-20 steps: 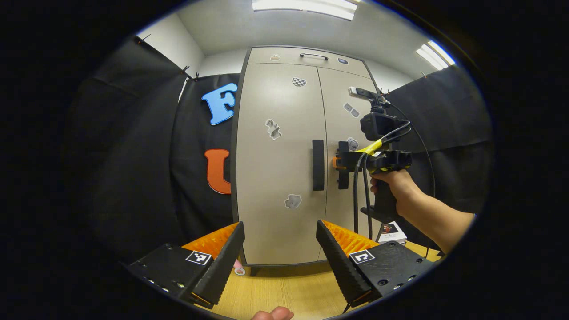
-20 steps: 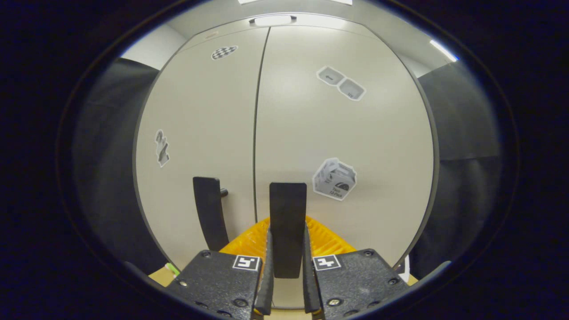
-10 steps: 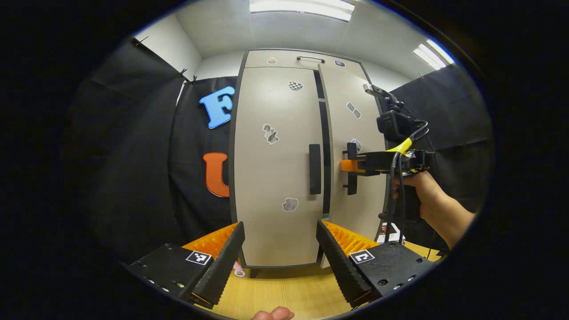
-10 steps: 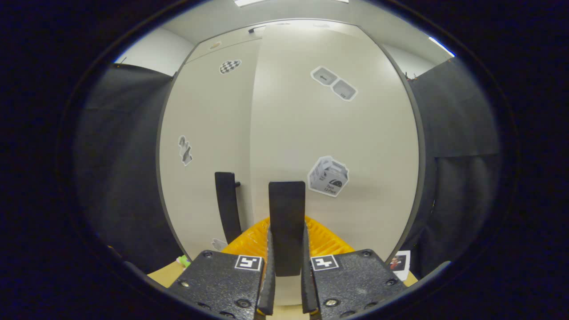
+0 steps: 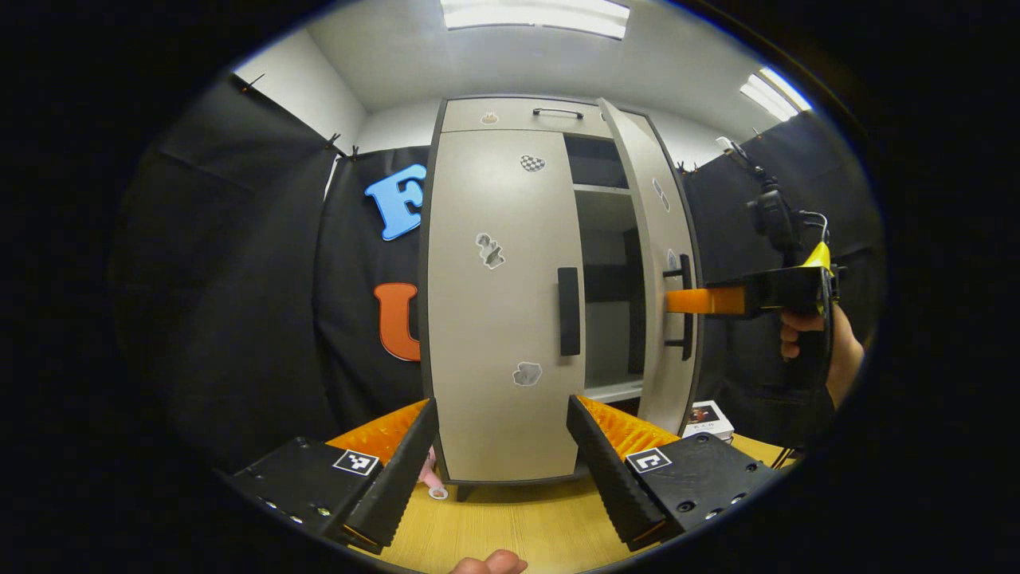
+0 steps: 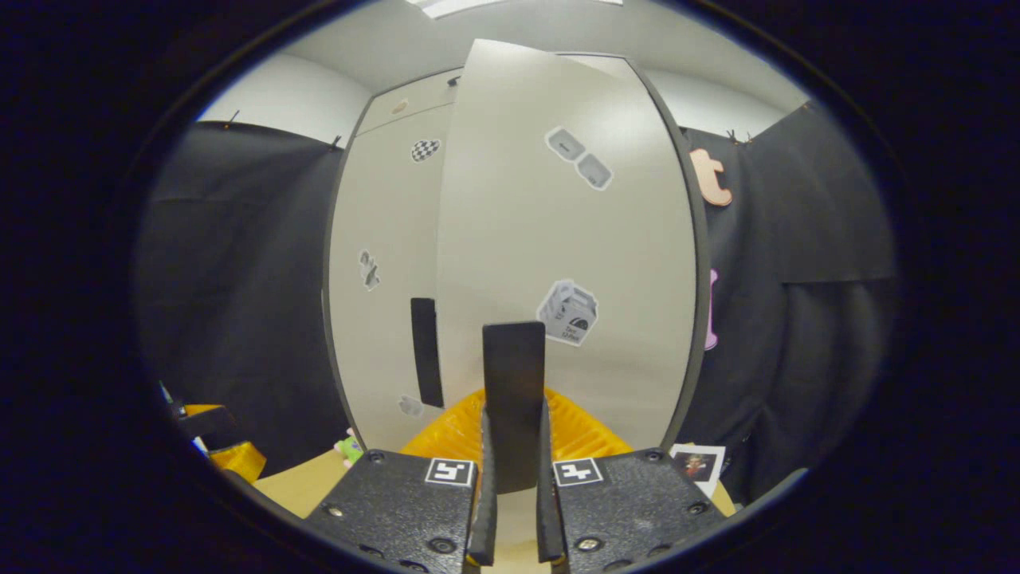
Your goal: Open the right door of the double-door shoe cabinet with the right hand, and open the left door with the left hand.
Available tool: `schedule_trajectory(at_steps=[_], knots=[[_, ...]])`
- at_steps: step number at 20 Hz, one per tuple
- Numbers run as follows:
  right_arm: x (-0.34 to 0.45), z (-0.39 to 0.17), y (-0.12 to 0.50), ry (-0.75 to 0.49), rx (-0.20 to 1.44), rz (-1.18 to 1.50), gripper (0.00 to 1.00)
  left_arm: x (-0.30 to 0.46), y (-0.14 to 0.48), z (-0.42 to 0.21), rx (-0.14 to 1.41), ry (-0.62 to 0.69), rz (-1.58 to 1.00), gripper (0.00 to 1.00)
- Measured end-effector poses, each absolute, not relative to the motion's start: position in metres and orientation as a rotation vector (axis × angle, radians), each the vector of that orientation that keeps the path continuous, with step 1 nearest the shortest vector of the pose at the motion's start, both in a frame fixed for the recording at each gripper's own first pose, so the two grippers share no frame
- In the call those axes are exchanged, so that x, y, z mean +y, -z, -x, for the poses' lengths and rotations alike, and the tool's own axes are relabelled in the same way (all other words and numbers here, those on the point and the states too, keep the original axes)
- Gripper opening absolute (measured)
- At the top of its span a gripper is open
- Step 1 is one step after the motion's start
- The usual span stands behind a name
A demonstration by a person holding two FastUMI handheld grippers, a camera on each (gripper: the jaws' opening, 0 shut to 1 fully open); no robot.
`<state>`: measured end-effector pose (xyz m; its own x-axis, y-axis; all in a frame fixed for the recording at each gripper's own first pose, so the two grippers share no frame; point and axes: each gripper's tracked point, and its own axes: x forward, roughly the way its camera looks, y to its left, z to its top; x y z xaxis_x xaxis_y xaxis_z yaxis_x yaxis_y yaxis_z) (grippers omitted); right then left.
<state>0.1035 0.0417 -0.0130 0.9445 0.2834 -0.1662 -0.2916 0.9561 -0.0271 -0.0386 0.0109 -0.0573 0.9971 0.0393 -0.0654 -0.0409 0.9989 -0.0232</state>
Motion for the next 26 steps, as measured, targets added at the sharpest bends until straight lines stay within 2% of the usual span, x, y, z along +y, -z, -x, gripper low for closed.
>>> schedule_trajectory(at_steps=[6, 16, 21, 26], knots=[[-0.001, -0.07, 0.006, -0.297, 0.165, 0.059, 0.23, 0.014, 0.053, 0.033, 0.054, -0.09, 0.037, 0.96], [-0.052, -0.051, 0.002, -0.243, 0.168, 0.083, 0.22, -0.01, 0.045, 0.028, 0.033, -0.076, 0.028, 0.97], [-0.08, -0.048, -0.003, -0.179, 0.168, 0.093, 0.17, -0.01, 0.043, 0.024, 0.024, -0.076, 0.04, 0.97], [-0.12, -0.051, -0.006, -0.075, 0.158, 0.066, 0.07, -0.015, 0.041, 0.018, 0.019, -0.059, 0.042, 0.96]])
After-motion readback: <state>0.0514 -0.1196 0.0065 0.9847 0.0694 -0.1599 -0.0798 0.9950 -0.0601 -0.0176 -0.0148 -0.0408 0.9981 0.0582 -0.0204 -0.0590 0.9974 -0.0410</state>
